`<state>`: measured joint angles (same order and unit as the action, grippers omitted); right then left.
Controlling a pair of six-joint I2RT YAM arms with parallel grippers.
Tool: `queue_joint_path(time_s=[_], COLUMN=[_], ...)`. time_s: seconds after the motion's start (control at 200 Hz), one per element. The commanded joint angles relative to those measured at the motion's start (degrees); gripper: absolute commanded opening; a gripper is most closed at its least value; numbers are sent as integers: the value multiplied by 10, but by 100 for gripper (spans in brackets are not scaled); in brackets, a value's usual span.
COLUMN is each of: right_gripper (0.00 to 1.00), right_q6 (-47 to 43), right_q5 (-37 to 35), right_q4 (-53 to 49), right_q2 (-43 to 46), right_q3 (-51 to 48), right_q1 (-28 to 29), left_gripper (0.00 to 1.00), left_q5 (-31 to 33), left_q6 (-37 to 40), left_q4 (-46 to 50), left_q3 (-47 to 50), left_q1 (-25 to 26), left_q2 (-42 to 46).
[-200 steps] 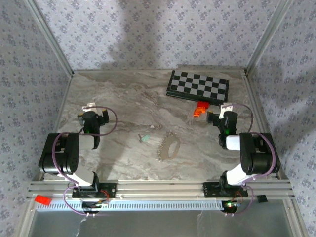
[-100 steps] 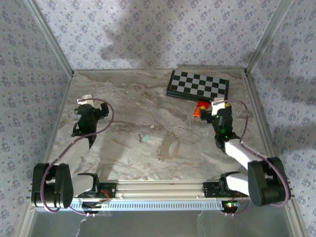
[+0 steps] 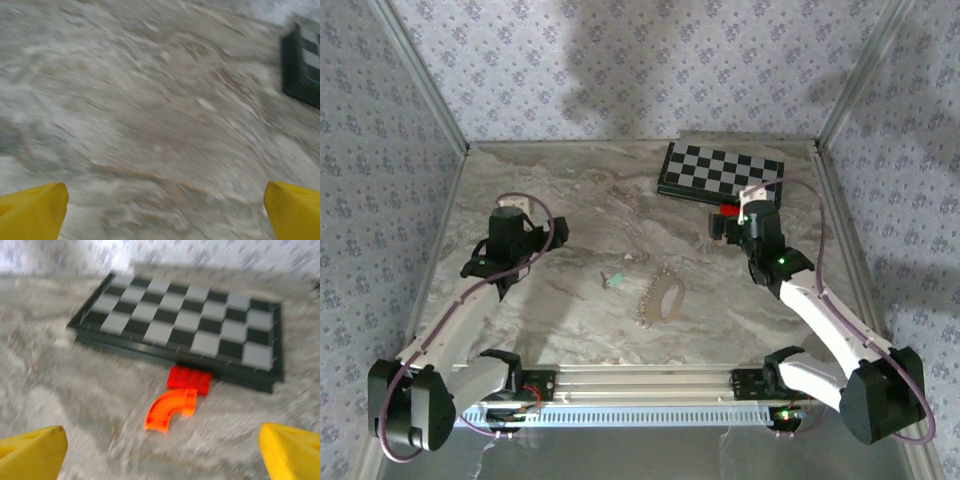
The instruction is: Put the keys on the keyring
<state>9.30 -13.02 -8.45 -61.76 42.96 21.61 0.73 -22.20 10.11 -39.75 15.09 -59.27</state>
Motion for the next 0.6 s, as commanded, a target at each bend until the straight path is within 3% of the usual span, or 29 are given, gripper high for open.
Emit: queue_joint_path(time_s=[0.0, 0.135, 0.265, 0.595], right_gripper=[100, 100, 100, 88], right_q6=[29, 46, 57, 67], right_q5=[88, 145, 178, 289], right_q4=[-92, -122, -133, -66], right_q2=[-18, -42, -51, -100], right_q3=[10, 11, -1, -57], right_q1=[22, 48, 68, 55], left_gripper=[100, 100, 100, 100], left_q5=[-83, -135, -146, -192], left_q6=[-7, -4, 8, -21], left_q4=[41, -3, -17, -92], left_q3=[-23, 3, 20, 50], left_q1=[42, 110, 171, 247], left_q2=[10, 16, 10, -13])
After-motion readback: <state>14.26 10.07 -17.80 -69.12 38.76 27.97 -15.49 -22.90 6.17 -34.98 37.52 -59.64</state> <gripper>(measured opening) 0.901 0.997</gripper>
